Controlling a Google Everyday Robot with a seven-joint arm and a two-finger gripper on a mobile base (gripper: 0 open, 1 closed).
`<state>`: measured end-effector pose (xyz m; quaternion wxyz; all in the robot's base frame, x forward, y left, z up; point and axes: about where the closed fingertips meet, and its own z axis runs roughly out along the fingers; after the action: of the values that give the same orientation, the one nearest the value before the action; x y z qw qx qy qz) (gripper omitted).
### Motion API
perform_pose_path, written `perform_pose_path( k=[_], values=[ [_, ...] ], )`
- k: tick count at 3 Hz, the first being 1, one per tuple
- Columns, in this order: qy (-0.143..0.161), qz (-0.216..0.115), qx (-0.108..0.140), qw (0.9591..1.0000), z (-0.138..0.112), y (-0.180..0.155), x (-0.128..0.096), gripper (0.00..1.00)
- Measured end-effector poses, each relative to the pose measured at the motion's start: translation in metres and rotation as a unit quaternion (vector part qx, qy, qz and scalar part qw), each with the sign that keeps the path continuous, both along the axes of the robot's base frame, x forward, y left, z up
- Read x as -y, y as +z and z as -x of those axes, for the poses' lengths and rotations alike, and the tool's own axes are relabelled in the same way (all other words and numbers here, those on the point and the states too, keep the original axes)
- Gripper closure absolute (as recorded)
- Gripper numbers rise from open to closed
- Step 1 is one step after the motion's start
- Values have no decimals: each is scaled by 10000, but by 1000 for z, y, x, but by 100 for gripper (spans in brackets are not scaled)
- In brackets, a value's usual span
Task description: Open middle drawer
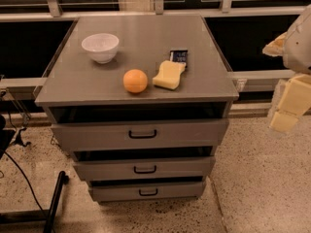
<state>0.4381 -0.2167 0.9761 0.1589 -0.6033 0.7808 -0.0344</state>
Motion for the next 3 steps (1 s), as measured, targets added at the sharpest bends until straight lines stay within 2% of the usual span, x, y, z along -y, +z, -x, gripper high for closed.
perform_pose_path(
  k=[1, 2, 3],
  values=[
    [0, 0, 0, 10000, 0, 0, 0, 0],
    [-56, -162, 36, 9998, 5, -13, 0, 0],
    [-173, -411, 56, 9990, 9, -42, 0, 0]
  ],
)
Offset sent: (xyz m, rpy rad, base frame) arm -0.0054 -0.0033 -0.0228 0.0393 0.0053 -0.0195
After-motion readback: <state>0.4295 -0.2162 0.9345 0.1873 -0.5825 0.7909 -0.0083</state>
